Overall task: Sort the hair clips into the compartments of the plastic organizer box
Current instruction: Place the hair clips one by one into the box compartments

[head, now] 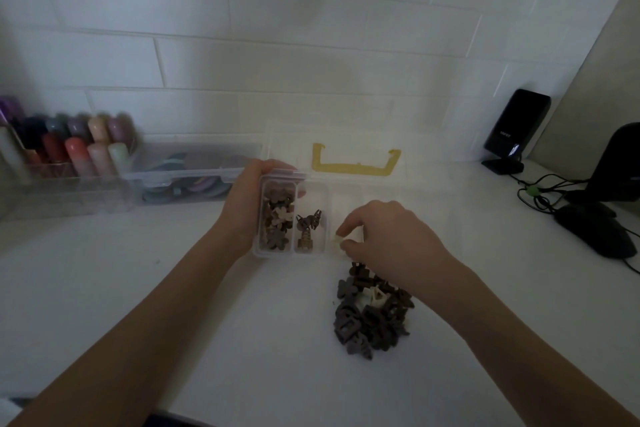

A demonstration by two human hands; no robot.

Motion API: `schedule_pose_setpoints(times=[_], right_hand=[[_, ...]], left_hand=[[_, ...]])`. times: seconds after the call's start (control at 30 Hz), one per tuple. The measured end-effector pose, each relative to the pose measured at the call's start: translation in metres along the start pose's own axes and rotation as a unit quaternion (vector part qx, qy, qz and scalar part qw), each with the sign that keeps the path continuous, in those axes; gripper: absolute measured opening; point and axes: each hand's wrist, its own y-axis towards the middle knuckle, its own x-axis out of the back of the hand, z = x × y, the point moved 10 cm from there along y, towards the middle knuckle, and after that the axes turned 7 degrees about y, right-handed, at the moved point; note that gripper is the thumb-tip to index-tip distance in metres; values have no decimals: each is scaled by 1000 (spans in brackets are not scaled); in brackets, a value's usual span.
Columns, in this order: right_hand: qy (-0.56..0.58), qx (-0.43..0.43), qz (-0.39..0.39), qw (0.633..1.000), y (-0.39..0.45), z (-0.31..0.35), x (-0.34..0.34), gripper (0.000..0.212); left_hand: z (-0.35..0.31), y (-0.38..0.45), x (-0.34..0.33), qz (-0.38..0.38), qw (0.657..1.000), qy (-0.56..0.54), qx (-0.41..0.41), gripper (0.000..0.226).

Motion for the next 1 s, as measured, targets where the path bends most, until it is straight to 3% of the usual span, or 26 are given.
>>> schedule_pose_setpoints(times=[0.13, 0.43, 0.63, 0.8, 0.87, 1.0], right_hand=[[-10, 18, -31, 999, -2, 5, 6, 2], [11, 20, -58, 998, 1, 2, 10, 12], [192, 59, -122, 972, 2, 0, 42, 16], [307, 94, -145, 936, 1, 4, 49, 5], [284, 131, -120, 942, 0, 16, 41, 10], [136, 221, -91, 962, -6, 39, 31, 27]], left_hand=[[-1, 0, -1, 5, 1000, 5, -6, 29], [-3, -1, 0, -4, 1000, 9, -8, 31], [0, 0, -1, 2, 1000, 8, -1, 28], [0, -1, -1, 2, 1000, 1, 3, 30], [-1, -1, -1, -2, 1000, 3, 3, 31], [1, -1, 2, -19, 1000, 4, 17, 35]])
